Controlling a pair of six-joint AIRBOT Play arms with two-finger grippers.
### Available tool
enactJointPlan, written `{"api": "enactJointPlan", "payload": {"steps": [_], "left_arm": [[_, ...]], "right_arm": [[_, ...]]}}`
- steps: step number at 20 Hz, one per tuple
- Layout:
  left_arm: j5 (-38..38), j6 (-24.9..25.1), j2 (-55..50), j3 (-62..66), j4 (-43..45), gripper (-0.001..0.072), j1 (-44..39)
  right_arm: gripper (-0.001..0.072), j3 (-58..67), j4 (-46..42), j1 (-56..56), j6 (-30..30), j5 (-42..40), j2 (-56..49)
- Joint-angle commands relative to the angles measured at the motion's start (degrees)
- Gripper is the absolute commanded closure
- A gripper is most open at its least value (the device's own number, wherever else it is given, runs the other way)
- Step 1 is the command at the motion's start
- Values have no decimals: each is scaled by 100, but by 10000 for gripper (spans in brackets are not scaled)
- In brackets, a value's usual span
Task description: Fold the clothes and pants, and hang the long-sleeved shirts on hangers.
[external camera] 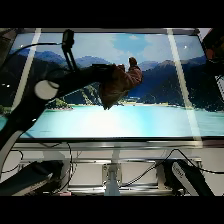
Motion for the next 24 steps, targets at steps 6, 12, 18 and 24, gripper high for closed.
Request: {"api": "enactJointPlan", "payload": {"steps": [6,12,18,24], "left_arm": [[-4450,-2855,1843,0,4597,691,914],[-5440,-2852,2116,-2,6745,691,1270],[-4975,-3287,2074,-17,7842,691,1270],[-4623,-3285,2072,-20,7844,691,1270]], "right_arm": [[699,-83,15,9,0,1045,-2],[678,-1231,334,678,0,1266,-87],[200,-1930,1567,2002,330,-192,-1069],[233,-1364,2540,2778,732,-1154,-2894]]}}
